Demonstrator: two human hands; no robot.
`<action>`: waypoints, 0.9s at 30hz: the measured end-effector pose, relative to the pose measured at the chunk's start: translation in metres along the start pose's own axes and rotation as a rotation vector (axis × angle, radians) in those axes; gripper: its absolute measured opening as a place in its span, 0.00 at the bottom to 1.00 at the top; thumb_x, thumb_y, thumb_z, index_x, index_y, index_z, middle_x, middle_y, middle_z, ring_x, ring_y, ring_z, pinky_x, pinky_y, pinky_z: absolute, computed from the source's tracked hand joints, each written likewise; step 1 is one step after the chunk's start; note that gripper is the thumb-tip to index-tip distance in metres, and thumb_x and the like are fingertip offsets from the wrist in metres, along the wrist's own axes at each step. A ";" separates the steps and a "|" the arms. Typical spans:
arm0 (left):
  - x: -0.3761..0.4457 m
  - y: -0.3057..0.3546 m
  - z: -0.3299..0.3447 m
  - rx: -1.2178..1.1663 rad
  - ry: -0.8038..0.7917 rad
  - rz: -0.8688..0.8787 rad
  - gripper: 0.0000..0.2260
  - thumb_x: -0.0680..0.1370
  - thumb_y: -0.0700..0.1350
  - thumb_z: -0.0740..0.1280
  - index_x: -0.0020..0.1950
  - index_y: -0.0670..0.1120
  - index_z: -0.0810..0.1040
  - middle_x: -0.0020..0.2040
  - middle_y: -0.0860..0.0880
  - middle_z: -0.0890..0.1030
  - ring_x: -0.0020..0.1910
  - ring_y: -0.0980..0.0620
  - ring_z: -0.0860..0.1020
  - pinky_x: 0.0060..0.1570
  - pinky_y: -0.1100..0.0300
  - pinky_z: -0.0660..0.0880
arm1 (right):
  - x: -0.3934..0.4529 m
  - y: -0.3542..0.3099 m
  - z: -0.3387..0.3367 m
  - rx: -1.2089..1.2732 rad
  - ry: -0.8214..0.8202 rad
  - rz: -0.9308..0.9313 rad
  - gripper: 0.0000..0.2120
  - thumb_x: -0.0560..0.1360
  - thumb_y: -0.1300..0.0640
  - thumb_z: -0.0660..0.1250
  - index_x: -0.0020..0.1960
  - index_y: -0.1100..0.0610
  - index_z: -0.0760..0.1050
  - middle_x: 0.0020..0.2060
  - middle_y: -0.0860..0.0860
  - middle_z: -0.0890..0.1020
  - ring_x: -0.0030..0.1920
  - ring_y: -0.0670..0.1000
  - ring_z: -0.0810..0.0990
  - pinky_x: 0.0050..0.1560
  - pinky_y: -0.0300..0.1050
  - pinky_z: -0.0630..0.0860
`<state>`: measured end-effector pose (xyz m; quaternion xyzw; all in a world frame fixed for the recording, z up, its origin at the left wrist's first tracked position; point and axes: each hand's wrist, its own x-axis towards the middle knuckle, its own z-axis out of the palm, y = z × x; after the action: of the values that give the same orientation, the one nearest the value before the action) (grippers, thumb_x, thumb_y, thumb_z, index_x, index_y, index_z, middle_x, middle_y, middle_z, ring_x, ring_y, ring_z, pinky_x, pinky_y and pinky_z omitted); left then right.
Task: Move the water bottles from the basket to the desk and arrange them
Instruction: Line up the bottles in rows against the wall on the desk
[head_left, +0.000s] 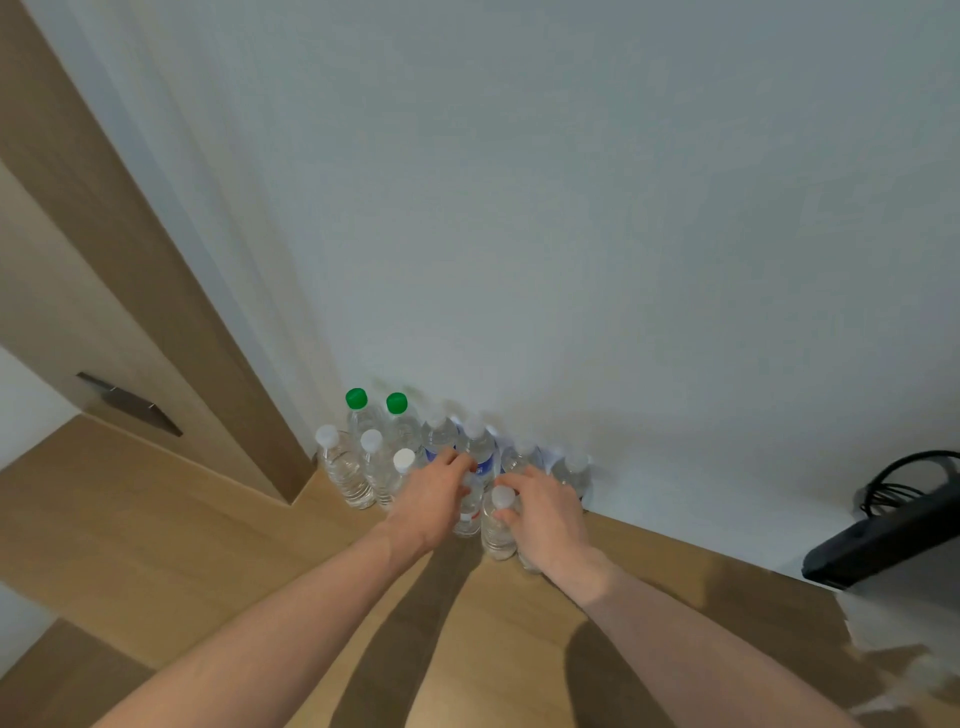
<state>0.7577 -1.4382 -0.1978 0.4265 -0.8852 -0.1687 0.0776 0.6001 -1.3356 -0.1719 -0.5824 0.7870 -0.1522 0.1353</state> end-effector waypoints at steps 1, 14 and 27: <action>0.000 0.001 0.001 0.004 0.000 -0.017 0.17 0.82 0.38 0.67 0.70 0.49 0.76 0.66 0.48 0.76 0.56 0.41 0.81 0.56 0.47 0.78 | -0.001 0.000 0.000 0.007 0.010 0.003 0.19 0.80 0.48 0.73 0.70 0.43 0.79 0.61 0.45 0.82 0.60 0.53 0.82 0.65 0.53 0.75; -0.028 -0.042 -0.032 -0.130 0.118 -0.134 0.25 0.82 0.42 0.68 0.78 0.50 0.68 0.75 0.51 0.68 0.47 0.53 0.81 0.59 0.53 0.78 | -0.016 0.027 -0.008 0.167 -0.013 -0.001 0.28 0.79 0.50 0.74 0.77 0.43 0.71 0.69 0.43 0.78 0.69 0.49 0.76 0.70 0.47 0.74; 0.003 -0.049 -0.034 -0.014 0.059 -0.222 0.14 0.83 0.42 0.66 0.68 0.50 0.74 0.64 0.46 0.79 0.54 0.42 0.81 0.51 0.50 0.77 | -0.016 0.045 -0.002 0.107 -0.054 0.128 0.16 0.79 0.56 0.74 0.66 0.48 0.79 0.61 0.46 0.80 0.62 0.51 0.78 0.62 0.46 0.76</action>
<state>0.8006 -1.4768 -0.1842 0.5262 -0.8286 -0.1699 0.0874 0.5648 -1.3081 -0.1871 -0.5269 0.8093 -0.1693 0.1969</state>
